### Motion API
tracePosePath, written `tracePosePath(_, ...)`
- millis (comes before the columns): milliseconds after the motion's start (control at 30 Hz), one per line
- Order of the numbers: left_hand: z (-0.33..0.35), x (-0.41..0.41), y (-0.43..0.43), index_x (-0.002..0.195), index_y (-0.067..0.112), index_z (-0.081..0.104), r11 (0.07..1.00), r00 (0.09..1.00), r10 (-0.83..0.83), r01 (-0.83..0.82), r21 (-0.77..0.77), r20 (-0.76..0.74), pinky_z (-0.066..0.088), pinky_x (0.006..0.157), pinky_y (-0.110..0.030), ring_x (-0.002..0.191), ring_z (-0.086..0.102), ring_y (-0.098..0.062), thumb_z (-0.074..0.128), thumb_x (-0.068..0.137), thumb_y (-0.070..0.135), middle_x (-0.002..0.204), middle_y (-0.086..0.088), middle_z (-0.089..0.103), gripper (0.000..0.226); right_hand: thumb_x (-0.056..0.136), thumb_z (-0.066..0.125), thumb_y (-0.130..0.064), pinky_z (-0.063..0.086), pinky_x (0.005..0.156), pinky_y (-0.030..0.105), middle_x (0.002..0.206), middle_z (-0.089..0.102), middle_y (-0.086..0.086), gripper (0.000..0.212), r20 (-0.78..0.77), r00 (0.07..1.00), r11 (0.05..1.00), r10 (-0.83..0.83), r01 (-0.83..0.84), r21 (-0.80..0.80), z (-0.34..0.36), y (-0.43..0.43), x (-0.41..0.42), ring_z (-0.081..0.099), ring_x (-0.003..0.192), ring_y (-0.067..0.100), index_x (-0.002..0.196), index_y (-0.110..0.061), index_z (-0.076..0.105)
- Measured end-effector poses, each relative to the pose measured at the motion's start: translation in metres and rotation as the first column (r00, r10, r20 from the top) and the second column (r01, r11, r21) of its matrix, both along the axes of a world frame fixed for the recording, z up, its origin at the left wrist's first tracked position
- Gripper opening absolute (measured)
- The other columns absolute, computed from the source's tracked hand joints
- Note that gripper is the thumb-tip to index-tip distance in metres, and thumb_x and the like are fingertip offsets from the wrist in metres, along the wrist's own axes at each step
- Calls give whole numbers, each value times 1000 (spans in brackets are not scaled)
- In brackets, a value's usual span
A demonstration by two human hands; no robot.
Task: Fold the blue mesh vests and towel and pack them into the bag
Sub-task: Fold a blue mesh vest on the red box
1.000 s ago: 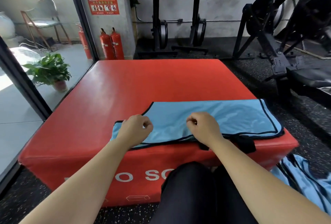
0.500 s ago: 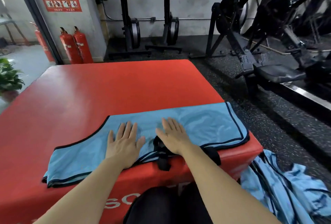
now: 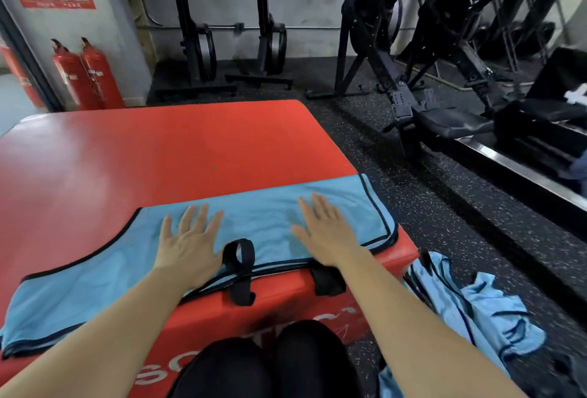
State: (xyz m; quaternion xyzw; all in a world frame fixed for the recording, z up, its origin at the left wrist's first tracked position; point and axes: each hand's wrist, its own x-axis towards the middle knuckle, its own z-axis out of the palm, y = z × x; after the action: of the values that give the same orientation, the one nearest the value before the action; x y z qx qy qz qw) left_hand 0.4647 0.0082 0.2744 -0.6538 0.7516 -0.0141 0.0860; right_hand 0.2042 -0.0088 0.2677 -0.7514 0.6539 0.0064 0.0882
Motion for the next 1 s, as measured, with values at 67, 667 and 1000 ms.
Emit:
tracePosePath(67,0,-20,-10,155,33,-8,999,999,-48,48,20,-16,-9,118,-56,150,-17,-19,3,84,80,164,0,-15,86,102,22,-54,-6,121,40,163,-12,7,65,36,993,993,110,-111,31,1,-9,22,-13,150,20,156,-27,-2)
tracePosePath(667,-17,-40,-23,150,45,-17,993,993,-99,103,56,-62,-7,113,-66,148,-23,-19,-16,44,101,162,7,-20,119,83,-20,-70,-6,120,50,164,1,10,94,-152,976,976,-159,133,-170,-10,-55,-68,-8,150,27,156,-16,4)
tracePosePath(1000,-13,30,9,150,46,-18,995,996,52,-46,88,-69,-8,113,-66,148,-24,-19,-8,49,102,161,5,-22,116,87,11,-77,-7,117,57,163,-17,-1,79,-167,974,985,-153,165,56,-8,-10,-73,-15,149,24,153,-39,-10)
